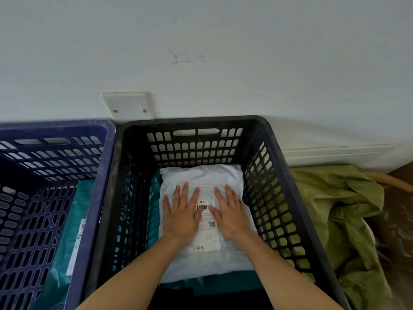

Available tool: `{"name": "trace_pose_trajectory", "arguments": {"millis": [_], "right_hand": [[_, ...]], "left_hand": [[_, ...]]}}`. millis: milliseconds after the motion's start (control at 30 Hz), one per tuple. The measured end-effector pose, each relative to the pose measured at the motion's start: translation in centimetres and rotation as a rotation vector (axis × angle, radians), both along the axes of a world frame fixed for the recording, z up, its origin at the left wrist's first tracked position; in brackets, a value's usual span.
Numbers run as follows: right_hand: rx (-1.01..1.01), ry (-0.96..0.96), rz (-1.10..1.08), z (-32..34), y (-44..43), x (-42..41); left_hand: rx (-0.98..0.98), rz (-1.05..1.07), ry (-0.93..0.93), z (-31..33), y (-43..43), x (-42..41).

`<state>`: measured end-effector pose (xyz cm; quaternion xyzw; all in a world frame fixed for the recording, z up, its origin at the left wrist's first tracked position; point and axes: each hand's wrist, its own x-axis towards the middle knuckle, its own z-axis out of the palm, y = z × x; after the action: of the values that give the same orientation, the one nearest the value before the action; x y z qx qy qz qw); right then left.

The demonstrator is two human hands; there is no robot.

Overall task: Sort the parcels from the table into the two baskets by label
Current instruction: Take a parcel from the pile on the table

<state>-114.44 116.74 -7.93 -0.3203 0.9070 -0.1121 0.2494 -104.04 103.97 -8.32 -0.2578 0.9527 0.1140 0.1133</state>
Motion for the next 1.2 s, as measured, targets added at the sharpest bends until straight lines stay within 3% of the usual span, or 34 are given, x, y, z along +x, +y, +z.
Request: {"name": "trace_pose_trajectory", "arguments": {"millis": [233, 667, 933, 1200], "right_hand": [[-0.003, 0.050, -0.015, 1.0, 0.0, 0.2], [-0.153, 0.163, -0.043, 7.2, 1.7, 2.5], [-0.306, 0.247, -0.005, 12.0, 4.1, 6.7], [-0.454, 0.262, 0.033, 16.0, 7.8, 12.8]], "left_hand": [[0.016, 0.003, -0.020, 1.6, 0.2, -0.2], [-0.016, 0.001, 0.107, 8.9, 1.2, 2.6], [-0.165, 0.025, 0.235, 15.0, 3.1, 7.2], [-0.187, 0.072, 0.375, 19.6, 7.2, 15.2]]}}
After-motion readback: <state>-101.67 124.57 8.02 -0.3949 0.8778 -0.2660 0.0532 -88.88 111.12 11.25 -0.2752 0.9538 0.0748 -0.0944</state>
